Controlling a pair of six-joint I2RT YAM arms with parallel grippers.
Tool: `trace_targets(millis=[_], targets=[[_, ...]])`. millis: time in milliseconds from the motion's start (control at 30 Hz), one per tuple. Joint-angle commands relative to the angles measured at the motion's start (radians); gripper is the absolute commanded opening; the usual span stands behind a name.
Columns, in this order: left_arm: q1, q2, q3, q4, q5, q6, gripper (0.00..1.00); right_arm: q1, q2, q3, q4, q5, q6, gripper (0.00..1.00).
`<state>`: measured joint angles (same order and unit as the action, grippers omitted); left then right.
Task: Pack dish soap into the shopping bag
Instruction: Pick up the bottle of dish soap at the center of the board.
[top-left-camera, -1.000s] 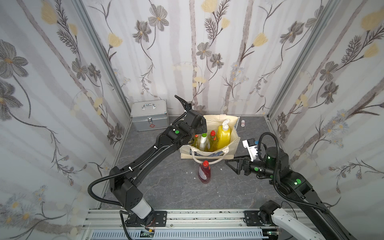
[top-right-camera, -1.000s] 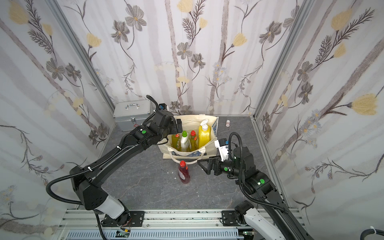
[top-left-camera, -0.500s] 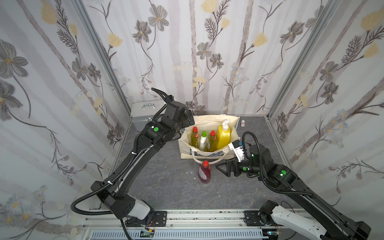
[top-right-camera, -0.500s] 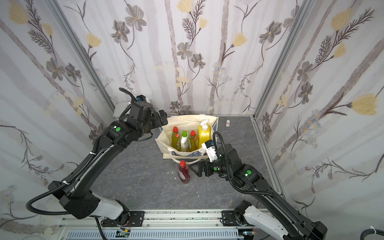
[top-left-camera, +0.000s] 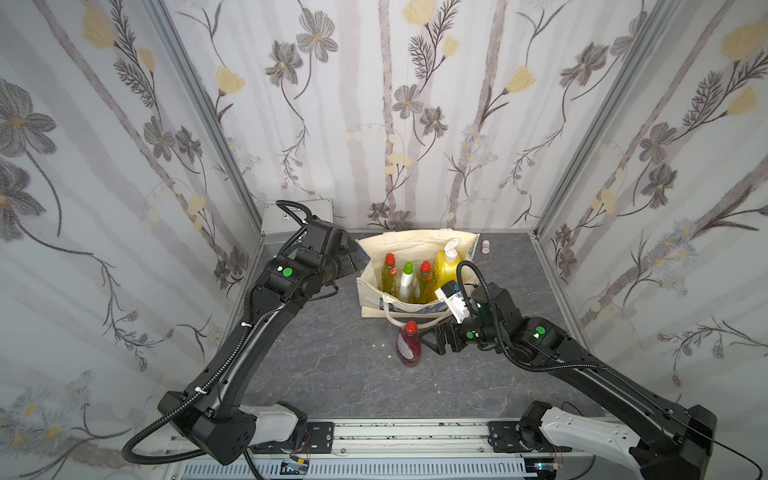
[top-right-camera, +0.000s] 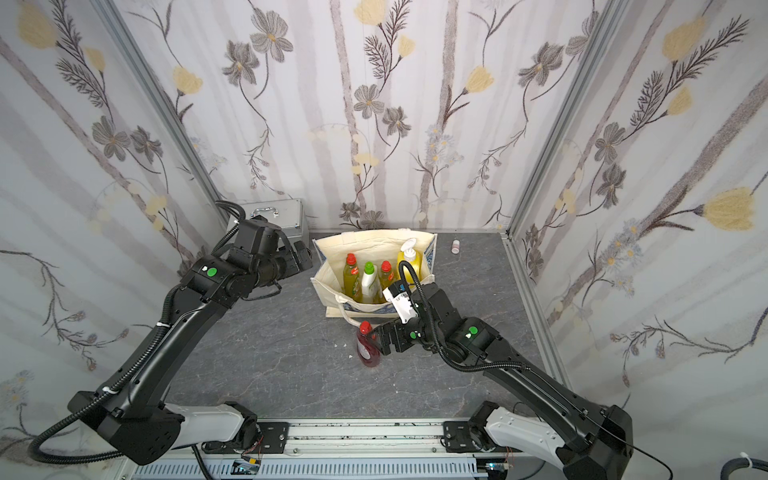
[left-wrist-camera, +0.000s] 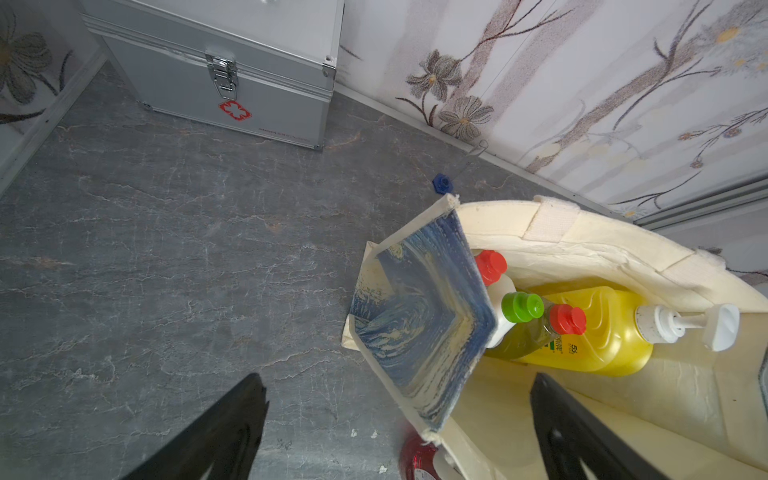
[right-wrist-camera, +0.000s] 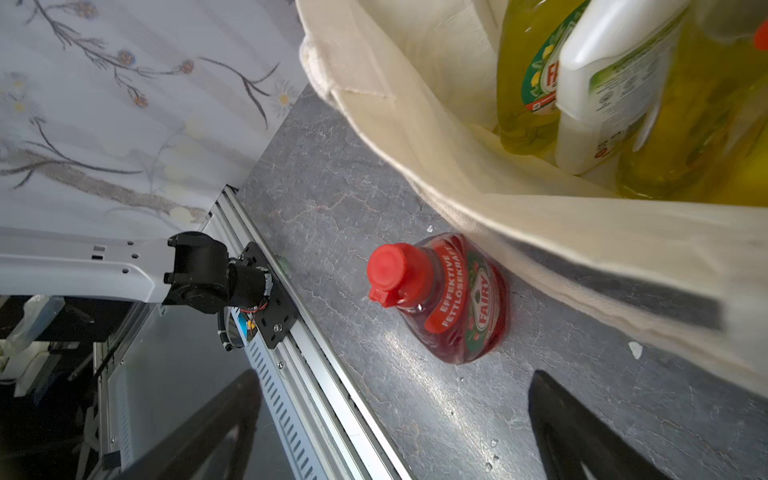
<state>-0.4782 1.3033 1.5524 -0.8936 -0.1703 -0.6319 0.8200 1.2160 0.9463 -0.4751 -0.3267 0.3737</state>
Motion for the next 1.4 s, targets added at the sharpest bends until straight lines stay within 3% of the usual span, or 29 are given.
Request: trace_targets(millis=[0,233,533,1000,1367], targets=[[0.032,-0.030,-0.025,0.013,0.019,-0.022,1.00,0.035,0.053,0.031,0.012,0.061,-0.052,1.00],[0.102,-0.088,-0.076,0.021,0.070,-0.047,1.00,0.079,0.180,0.067,0.008,0.179,-0.054,1.00],[0.130,-0.113,-0.091,0.000,0.096,-0.043,1.00,0.111,0.260,0.039,0.106,0.282,-0.042,0.98],[0.150,-0.098,-0.080,-0.004,0.132,-0.038,1.00,0.198,0.242,-0.076,0.316,0.406,-0.009,0.89],[0.160,-0.084,-0.074,0.002,0.154,-0.034,1.00,0.226,0.237,-0.104,0.336,0.476,0.007,0.77]])
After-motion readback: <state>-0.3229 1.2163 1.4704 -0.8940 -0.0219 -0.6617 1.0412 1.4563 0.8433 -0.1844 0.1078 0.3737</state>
